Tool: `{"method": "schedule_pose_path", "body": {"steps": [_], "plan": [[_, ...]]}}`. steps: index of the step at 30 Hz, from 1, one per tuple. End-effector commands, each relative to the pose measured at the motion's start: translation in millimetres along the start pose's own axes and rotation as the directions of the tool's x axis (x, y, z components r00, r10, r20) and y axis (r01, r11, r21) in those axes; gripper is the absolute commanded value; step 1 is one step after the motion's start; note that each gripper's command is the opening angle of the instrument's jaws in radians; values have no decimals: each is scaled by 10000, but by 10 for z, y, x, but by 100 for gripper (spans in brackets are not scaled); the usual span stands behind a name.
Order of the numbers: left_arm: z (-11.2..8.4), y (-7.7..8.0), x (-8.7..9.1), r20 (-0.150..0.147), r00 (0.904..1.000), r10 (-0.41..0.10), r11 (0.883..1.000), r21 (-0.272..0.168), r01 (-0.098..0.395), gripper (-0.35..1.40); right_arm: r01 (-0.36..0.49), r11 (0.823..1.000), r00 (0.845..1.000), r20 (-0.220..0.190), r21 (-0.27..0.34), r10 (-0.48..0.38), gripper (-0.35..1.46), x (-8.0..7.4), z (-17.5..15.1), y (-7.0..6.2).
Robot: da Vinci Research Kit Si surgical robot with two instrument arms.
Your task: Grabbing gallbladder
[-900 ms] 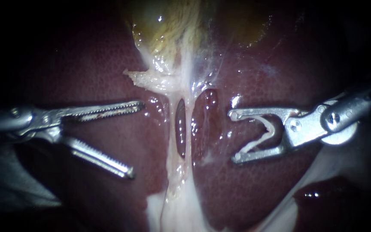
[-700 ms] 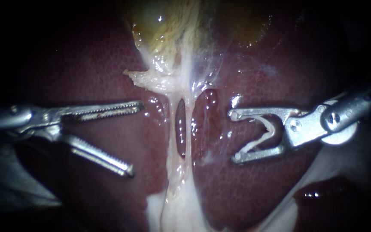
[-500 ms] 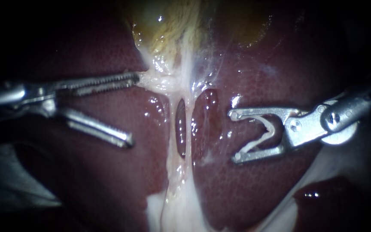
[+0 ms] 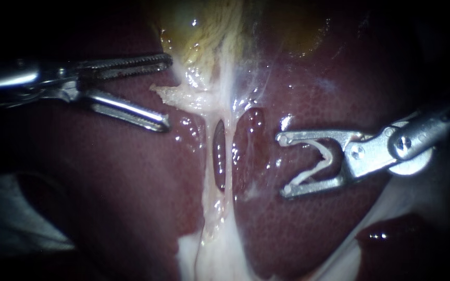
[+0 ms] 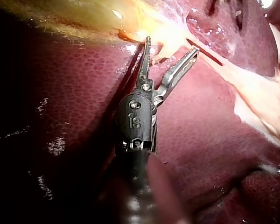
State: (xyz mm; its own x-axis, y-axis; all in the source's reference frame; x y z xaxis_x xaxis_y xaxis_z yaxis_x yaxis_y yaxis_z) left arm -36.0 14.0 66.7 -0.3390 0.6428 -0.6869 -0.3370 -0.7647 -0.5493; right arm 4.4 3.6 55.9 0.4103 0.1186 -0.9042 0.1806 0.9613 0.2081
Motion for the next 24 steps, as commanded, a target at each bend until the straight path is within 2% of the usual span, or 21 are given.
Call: {"method": "schedule_pose_path", "body": {"steps": [1,9,15,18,19,20,24], "plan": [[1,1,-1,57,10000,-57,10000,-3,57,49,2,10000,10000,0,-1,-2,50,0,0,0],[9,5,-12,328,9982,-497,9988,-11,498,24,2,10000,10000,2,-6,-2,50,-1,1,0],[8,3,-13,350,9963,-781,9969,-11,782,-10,2,10000,10000,3,-8,-2,50,-1,1,0],[4,5,-12,370,9940,-1026,9947,-12,1027,-18,3,10000,10000,3,-9,-3,50,-1,1,0],[2,6,-11,376,9933,-1090,9940,-14,1091,-30,3,10000,10000,4,-9,-3,50,-1,1,0],[0,7,-10,385,9919,-1213,9926,-9,1214,-35,3,10000,10000,4,-10,-3,50,-1,1,0],[-8,13,-3,494,9809,-1879,9822,26,1880,-35,4,10000,10000,4,-10,-4,50,-1,2,0]]}}
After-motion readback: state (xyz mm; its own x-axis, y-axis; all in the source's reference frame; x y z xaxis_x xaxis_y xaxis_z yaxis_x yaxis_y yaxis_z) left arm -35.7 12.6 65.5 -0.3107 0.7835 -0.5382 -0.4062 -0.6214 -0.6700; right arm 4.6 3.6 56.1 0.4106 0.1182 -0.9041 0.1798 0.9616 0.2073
